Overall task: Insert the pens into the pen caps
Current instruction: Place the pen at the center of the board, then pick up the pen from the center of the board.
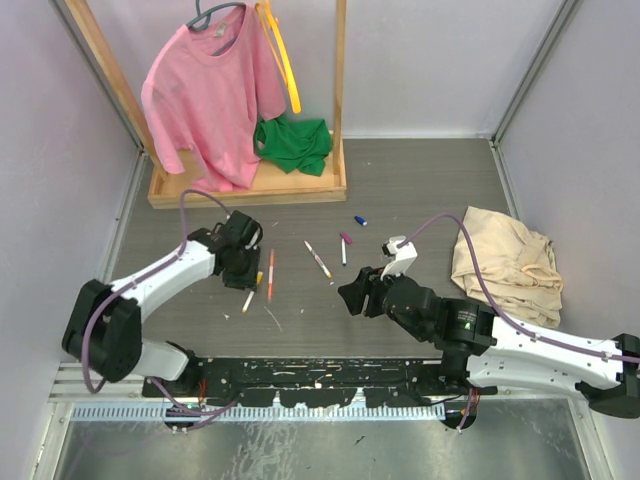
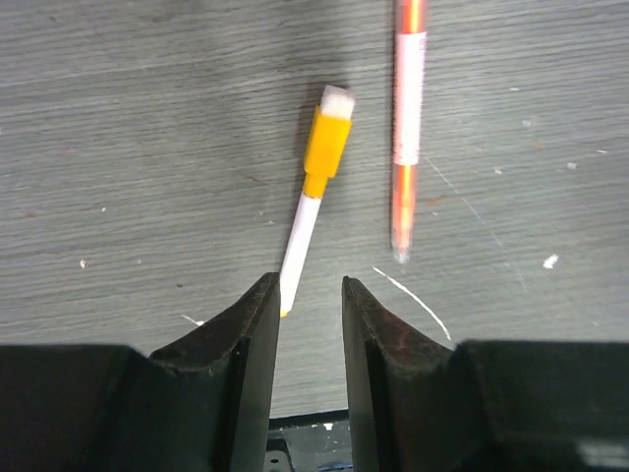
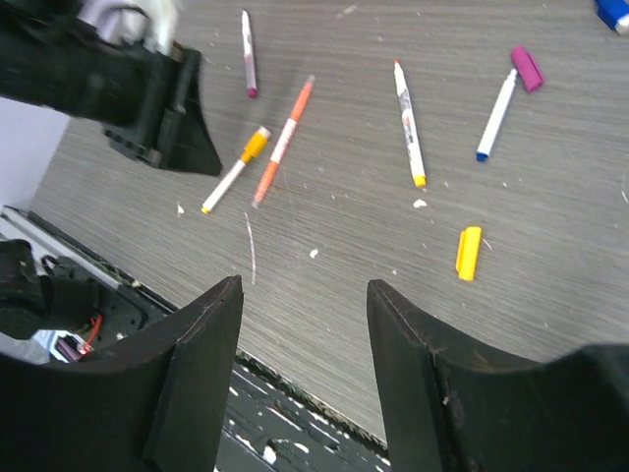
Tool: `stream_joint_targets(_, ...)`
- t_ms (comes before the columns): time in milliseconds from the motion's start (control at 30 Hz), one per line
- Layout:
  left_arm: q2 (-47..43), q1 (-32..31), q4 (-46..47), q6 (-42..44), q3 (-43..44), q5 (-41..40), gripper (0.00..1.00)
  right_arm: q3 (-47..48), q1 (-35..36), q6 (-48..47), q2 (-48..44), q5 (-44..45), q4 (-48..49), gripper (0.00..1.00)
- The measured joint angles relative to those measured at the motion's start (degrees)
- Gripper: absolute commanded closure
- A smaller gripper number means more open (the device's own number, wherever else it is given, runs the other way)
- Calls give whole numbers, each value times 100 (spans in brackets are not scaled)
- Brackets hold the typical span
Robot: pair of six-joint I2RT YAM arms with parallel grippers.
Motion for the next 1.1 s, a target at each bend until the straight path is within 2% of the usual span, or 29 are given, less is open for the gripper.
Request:
stream_joint_targets(167, -955, 0, -44, 4, 2, 46, 65, 321, -11, 219, 229, 22, -739, 41)
stream_joint_targets(367, -2122, 0, -57, 17, -11, 140, 57, 1095, -55, 420, 1204, -94, -1467, 41)
stream_joint_targets(533, -2651, 0, -120, 22, -11, 146, 55, 1137, -302, 485, 1668, -339, -1757, 41)
stream_joint_targets(633, -2756, 0, -197, 22, -13, 142, 56, 1137, -708, 435, 1773, -623, -1792, 41)
stream_joint_targets(833, -2935, 0, -192, 52, -105, 157, 56, 1139, -1729, -173, 2326, -1547, -1460, 42)
stream_joint_targets(933, -3195, 0, -129, 140, -105, 197, 55, 1287, -2055, -610, 2946, -2020, -1296, 43)
stream_joint_targets(1100, -3532, 0, -24, 227, -83, 195, 56, 2083, -2367, -1338, 4299, -2511, -1099, 45)
